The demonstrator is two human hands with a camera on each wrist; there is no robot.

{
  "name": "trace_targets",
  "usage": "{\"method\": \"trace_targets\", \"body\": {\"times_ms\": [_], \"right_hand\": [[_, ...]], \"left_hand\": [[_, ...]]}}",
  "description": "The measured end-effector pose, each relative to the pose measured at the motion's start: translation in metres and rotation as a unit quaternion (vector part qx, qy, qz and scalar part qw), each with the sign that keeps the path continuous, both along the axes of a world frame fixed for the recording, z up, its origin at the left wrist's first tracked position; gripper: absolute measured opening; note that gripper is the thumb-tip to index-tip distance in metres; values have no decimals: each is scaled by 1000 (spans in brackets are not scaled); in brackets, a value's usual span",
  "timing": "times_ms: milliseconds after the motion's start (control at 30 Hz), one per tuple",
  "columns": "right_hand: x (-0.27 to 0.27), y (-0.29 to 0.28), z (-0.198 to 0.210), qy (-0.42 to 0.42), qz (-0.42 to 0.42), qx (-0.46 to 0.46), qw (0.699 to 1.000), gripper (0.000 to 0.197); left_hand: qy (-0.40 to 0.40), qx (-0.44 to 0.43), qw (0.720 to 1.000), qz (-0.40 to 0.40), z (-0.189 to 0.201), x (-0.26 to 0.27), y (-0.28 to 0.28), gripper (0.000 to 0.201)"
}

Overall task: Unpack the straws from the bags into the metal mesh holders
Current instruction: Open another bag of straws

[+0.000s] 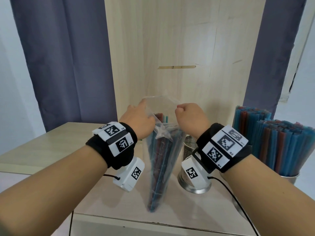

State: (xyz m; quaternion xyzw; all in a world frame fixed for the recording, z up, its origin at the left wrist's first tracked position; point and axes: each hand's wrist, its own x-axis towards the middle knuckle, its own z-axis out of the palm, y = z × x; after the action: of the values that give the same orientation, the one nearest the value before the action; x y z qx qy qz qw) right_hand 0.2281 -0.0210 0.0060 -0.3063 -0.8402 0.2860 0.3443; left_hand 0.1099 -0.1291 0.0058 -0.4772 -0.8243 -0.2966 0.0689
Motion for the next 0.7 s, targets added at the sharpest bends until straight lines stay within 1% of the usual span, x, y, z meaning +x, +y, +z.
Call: {"method": "trace_targets", "body": {"times_ms": [100,167,200,233,300,333,367,400,433,467,500,533,600,633,700], "right_hand": [[7,1,-6,62,40,-71,995,36],[16,-2,-9,92,97,-131,982,30],[21,-1,-11,87,130,-149,976,23],[27,-2,-14,56,166,-147,973,27],[37,-1,-21,-26,224,-101,969,65],[39,0,-25,-51,223,-62,972,78],[38,-1,-29,-55,206,-10,977,83],[34,-1,-33,-43,180,45,982,81],[29,-1,-38,-14,153,96,984,75],[23,-2,-45,31,129,134,982,67],[17,-3,-52,85,109,151,979,59],[11,-3,-61,135,88,148,976,53],[1,-6,-78,212,59,93,971,50],[-3,-7,-85,242,58,59,967,51],[-7,-9,-98,279,75,15,957,52]], "left_hand": [[-45,18,999,-19,-3,0,-6,67],[-78,41,996,-35,-4,0,-10,68],[-105,53,992,-46,-4,0,-11,69],[-140,63,986,-57,-5,-1,-13,72],[-220,68,970,-81,-5,-1,-16,79],[-258,66,959,-96,-5,-2,-17,84],[-289,68,948,-111,-5,-3,-18,88],[-310,73,939,-127,-5,-3,-20,93],[-316,75,935,-140,-6,-4,-21,98],[-305,74,938,-149,-6,-4,-21,105],[-287,66,942,-159,-6,-3,-22,111],[-273,57,945,-172,-8,-3,-22,115],[-259,37,947,-185,-13,-3,-22,117],[-240,24,955,-176,-17,-4,-21,116],[-182,1,976,-123,-25,-5,-21,116]]}}
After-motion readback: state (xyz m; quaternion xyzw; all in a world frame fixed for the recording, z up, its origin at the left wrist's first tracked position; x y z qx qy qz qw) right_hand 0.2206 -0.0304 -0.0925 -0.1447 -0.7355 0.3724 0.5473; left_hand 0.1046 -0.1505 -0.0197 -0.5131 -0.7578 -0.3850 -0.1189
